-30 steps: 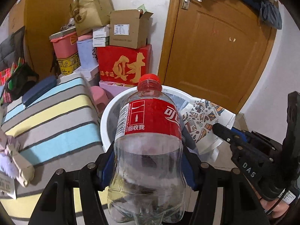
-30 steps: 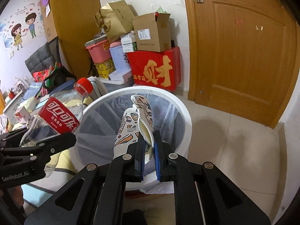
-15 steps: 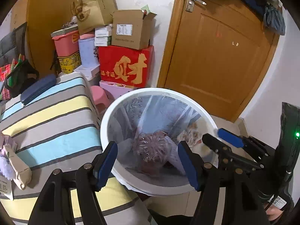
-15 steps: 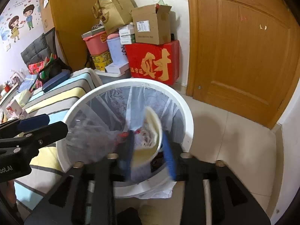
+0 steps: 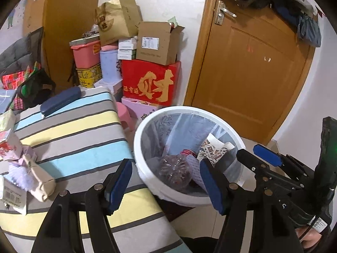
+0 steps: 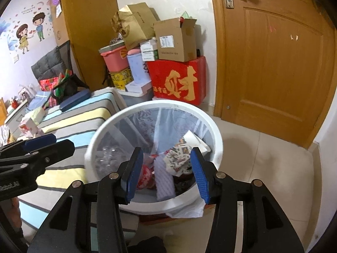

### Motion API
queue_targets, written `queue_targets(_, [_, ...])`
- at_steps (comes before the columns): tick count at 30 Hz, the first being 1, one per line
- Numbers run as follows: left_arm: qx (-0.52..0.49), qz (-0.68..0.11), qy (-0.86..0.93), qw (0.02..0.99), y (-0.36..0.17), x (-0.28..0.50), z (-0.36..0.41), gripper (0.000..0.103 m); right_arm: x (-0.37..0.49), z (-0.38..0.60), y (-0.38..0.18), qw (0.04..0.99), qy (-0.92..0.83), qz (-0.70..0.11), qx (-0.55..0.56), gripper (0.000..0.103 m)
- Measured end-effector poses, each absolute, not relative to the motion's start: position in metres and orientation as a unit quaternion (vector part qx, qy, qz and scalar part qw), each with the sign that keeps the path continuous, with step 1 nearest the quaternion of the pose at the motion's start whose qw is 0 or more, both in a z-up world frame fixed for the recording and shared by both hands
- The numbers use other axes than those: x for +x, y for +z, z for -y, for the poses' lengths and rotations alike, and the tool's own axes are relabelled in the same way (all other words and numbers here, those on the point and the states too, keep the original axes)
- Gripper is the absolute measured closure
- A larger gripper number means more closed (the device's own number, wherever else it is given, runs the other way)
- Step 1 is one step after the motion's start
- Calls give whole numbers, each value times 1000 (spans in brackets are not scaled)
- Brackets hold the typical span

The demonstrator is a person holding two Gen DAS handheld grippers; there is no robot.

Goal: Collect trash
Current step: 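Move both tools back over the table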

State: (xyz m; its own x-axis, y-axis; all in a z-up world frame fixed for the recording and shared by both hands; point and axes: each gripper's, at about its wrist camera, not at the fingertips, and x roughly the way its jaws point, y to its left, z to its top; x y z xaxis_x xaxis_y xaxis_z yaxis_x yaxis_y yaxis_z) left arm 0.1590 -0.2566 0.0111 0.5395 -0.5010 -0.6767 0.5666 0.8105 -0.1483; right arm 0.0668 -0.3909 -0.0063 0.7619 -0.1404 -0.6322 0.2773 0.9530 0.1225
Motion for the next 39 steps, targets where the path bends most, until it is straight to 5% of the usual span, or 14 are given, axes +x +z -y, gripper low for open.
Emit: queue_targets(39, [-27,-349,-159,923,18,120,60,37,75,261,8,952,12,-301,58,55])
